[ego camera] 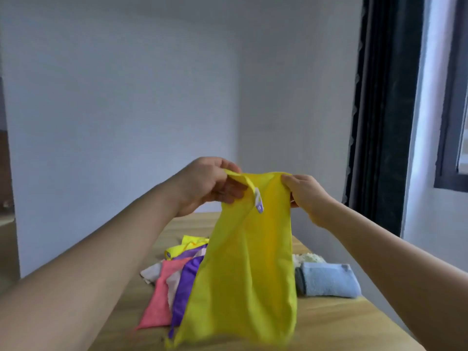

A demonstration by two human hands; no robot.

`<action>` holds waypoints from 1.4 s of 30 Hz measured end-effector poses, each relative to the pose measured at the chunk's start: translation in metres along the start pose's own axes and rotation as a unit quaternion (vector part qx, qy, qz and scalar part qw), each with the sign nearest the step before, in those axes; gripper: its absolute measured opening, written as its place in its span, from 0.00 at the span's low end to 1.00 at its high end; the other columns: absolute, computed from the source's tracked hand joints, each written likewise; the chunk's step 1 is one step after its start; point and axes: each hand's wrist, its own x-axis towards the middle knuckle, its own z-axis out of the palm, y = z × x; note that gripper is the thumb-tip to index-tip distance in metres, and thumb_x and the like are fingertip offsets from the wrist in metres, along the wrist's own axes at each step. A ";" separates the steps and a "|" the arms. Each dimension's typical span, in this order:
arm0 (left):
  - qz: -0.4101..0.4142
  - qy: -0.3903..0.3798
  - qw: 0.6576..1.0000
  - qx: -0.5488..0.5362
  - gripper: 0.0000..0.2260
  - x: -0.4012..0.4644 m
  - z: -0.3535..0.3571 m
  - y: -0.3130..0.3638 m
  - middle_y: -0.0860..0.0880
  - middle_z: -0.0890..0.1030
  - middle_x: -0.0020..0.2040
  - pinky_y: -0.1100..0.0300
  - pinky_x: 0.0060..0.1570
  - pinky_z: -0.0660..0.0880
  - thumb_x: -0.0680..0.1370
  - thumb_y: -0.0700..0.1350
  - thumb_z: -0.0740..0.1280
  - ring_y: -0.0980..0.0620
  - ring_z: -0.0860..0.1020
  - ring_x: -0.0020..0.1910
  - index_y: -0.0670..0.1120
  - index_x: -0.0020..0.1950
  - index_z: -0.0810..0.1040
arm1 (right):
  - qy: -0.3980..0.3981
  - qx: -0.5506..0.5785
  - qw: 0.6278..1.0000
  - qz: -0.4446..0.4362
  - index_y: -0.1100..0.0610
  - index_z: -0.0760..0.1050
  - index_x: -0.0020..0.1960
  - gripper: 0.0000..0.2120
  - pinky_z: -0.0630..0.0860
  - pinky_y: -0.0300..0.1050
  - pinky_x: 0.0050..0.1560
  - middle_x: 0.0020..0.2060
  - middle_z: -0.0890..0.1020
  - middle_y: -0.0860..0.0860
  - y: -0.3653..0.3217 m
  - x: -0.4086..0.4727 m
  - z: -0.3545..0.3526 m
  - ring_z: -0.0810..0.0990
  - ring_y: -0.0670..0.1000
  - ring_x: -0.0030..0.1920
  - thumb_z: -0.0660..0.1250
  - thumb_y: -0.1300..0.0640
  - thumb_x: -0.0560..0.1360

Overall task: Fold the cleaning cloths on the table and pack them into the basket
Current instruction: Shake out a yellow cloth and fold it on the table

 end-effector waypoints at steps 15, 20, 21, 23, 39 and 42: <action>0.115 0.034 0.965 0.234 0.18 -0.054 0.041 0.089 0.52 0.71 0.28 0.62 0.33 0.66 0.79 0.46 0.64 0.55 0.69 0.29 0.48 0.29 0.74 | -0.098 0.029 0.989 -0.103 0.61 0.76 0.39 0.15 0.82 0.44 0.34 0.30 0.78 0.57 -0.104 -0.107 -0.063 0.76 0.52 0.29 0.54 0.74 0.73; 0.120 0.006 0.952 0.280 0.12 -0.059 0.051 0.104 0.45 0.82 0.41 0.54 0.42 0.78 0.79 0.51 0.65 0.49 0.80 0.39 0.44 0.45 0.82 | -0.114 0.067 0.985 -0.112 0.61 0.79 0.41 0.16 0.78 0.44 0.36 0.36 0.79 0.59 -0.114 -0.117 -0.080 0.78 0.54 0.33 0.54 0.69 0.76; 0.125 0.009 0.949 0.288 0.12 -0.059 0.051 0.106 0.44 0.83 0.42 0.53 0.42 0.79 0.79 0.51 0.65 0.49 0.81 0.40 0.44 0.45 0.82 | -0.123 0.075 0.982 -0.119 0.62 0.80 0.43 0.14 0.78 0.46 0.41 0.38 0.80 0.60 -0.115 -0.119 -0.083 0.78 0.55 0.37 0.55 0.66 0.77; 0.129 0.018 0.944 0.304 0.13 -0.059 0.052 0.111 0.43 0.82 0.41 0.53 0.42 0.79 0.79 0.51 0.65 0.49 0.80 0.39 0.43 0.44 0.82 | -0.132 0.064 0.979 -0.141 0.63 0.80 0.48 0.12 0.78 0.47 0.45 0.41 0.81 0.59 -0.116 -0.123 -0.088 0.79 0.54 0.39 0.58 0.62 0.78; 0.118 0.037 0.853 0.507 0.12 -0.071 0.043 0.108 0.50 0.73 0.41 0.58 0.37 0.69 0.79 0.53 0.62 0.52 0.72 0.39 0.49 0.39 0.73 | -0.035 0.030 0.978 -0.201 0.61 0.78 0.43 0.12 0.71 0.32 0.32 0.27 0.74 0.45 -0.109 -0.126 -0.090 0.72 0.41 0.28 0.61 0.58 0.80; 0.178 0.082 0.819 0.538 0.12 -0.069 0.042 0.097 0.49 0.72 0.50 0.54 0.50 0.73 0.80 0.47 0.57 0.50 0.73 0.49 0.43 0.45 0.77 | -0.034 0.016 0.979 -0.200 0.61 0.78 0.44 0.11 0.69 0.31 0.30 0.28 0.73 0.46 -0.104 -0.123 -0.089 0.70 0.40 0.27 0.60 0.58 0.81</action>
